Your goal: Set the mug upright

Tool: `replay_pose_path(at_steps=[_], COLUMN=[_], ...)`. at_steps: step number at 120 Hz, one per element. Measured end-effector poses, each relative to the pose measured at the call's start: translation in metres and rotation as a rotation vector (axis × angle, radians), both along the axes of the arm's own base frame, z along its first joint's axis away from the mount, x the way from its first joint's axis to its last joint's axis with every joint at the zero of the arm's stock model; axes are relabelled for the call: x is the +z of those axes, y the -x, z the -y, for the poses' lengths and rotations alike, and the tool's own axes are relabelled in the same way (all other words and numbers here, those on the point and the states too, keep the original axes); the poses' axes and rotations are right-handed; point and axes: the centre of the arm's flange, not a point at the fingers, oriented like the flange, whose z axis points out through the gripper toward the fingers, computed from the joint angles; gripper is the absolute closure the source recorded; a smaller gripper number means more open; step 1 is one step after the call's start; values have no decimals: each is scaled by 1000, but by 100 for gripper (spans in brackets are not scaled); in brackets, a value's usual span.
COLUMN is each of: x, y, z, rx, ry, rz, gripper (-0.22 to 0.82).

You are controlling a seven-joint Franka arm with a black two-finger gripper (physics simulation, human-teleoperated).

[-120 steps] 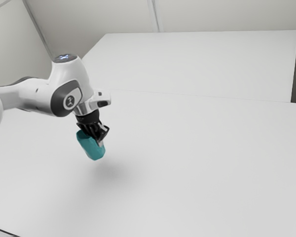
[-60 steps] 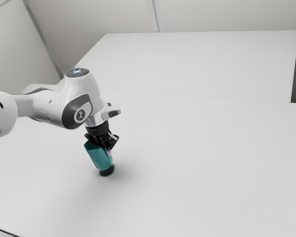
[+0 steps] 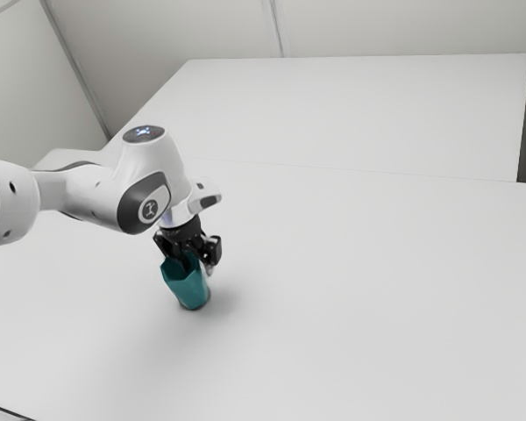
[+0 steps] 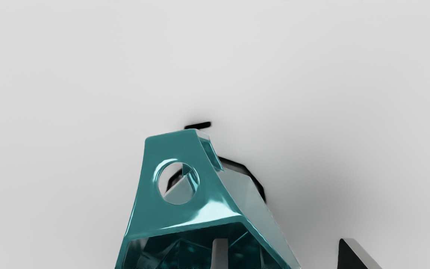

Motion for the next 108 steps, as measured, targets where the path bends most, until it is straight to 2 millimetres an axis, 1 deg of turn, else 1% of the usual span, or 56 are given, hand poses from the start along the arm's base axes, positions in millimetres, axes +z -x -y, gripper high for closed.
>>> replay_pose_path(at_steps=[9,22,31,54,87,99,108], x=[11,31,45,106,194,224,248], y=[0,0,-4,-24,-55,-61,-60], z=[5,18,20,24,26,21,17], rx=[0,-15,-14,-2,9,18,27], ry=[1,4,7,8,11,11,10], rz=[26,67,89,97,32,12,3], gripper=[29,21,15,8,4,3,3])
